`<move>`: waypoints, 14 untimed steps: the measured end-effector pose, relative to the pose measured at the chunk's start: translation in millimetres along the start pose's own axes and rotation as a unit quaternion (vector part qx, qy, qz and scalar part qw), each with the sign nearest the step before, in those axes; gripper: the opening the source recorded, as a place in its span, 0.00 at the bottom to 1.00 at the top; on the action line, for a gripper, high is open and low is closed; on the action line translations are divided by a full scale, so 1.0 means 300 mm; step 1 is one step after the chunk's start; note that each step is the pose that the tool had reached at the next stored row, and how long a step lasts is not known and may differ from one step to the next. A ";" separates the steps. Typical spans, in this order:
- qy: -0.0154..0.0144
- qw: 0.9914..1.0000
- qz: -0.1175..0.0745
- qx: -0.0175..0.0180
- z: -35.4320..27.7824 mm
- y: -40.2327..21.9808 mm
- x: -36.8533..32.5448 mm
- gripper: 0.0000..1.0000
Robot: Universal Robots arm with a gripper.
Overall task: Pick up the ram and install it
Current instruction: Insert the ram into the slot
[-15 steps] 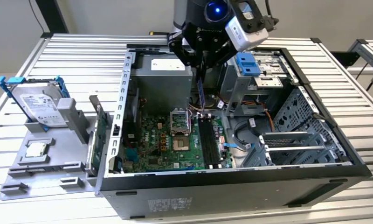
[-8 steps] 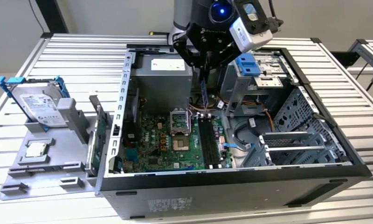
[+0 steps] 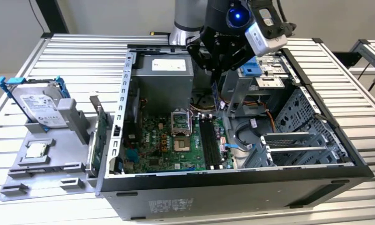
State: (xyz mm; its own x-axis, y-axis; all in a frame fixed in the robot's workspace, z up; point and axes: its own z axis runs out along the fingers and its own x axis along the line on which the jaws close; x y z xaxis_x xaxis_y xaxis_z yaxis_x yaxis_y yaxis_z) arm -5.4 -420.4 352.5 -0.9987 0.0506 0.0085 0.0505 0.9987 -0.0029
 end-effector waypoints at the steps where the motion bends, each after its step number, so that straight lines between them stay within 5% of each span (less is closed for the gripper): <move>1: 0.000 1.000 0.000 0.000 0.003 -0.001 -0.008 0.00; 9: 0.000 1.000 0.000 0.000 0.042 -0.047 -0.037 0.00; 14: 0.000 1.000 0.000 0.000 0.072 -0.056 -0.044 0.00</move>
State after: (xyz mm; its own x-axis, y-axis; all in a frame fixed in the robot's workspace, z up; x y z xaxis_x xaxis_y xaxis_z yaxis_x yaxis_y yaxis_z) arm 6.6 -438.0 330.7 -0.9987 0.0504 0.0085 0.0504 0.9987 -0.0031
